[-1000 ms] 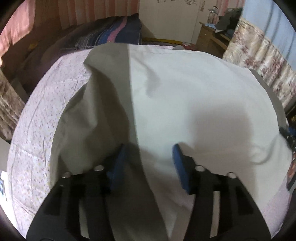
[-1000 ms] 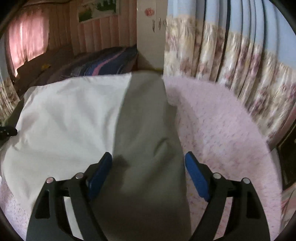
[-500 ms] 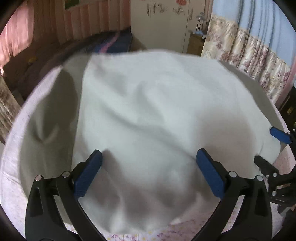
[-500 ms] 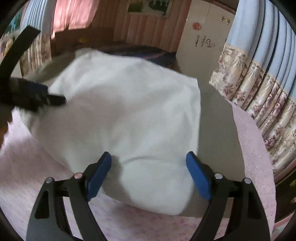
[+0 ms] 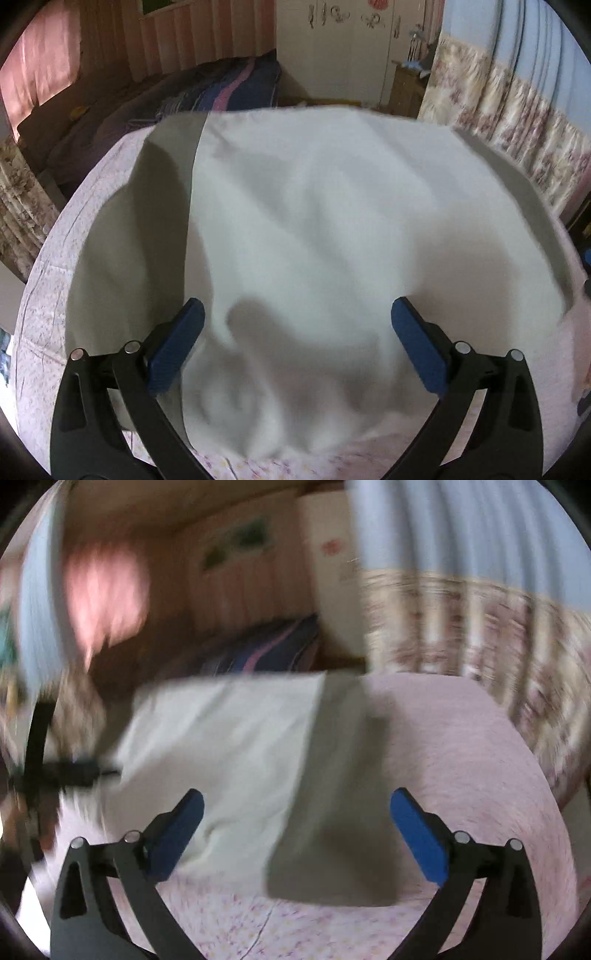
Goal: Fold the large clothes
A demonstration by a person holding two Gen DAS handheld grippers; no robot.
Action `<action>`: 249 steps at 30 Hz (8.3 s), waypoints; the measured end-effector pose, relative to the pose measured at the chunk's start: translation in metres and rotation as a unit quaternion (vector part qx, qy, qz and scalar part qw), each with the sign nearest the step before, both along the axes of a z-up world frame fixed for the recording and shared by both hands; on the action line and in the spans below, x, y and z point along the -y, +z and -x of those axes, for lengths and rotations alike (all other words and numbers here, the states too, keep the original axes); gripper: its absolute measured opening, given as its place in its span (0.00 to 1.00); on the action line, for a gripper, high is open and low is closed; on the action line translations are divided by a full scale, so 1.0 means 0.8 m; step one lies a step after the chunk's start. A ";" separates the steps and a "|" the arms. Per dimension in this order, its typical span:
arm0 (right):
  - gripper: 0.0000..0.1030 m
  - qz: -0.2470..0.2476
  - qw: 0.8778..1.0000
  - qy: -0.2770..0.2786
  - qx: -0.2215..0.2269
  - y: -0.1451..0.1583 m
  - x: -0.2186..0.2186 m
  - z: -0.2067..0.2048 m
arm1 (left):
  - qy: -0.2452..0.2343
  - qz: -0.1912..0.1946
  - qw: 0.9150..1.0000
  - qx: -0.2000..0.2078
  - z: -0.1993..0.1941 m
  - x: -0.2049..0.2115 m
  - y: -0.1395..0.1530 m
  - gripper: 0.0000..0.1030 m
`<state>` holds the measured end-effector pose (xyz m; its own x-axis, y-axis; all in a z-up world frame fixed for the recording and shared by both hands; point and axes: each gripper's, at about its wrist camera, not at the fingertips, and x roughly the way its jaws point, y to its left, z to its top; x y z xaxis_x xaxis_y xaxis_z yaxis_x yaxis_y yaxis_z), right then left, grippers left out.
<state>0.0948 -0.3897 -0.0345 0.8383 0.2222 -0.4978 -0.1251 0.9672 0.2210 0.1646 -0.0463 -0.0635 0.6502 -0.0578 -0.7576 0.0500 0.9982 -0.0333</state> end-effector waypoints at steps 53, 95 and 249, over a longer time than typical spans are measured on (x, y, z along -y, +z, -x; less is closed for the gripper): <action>0.47 -0.120 0.978 -0.095 -0.139 -0.093 -0.039 -0.035 | -0.060 0.020 0.998 -0.009 -0.001 0.076 -0.037 0.97; 0.22 0.114 0.985 0.131 0.015 0.090 -0.275 -0.087 | -0.086 0.218 0.972 -0.025 0.017 -0.014 -0.042 0.78; 0.90 0.060 0.996 0.060 -0.026 -0.008 0.006 0.013 | -0.123 0.168 0.978 0.007 0.075 -0.011 -0.044 0.95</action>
<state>0.0840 -0.3941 -0.0413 0.7816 0.2562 -0.5688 -0.2331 0.9657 0.1147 0.1044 -0.0374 -0.0990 0.5946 -0.4590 -0.6601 0.2906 0.8882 -0.3559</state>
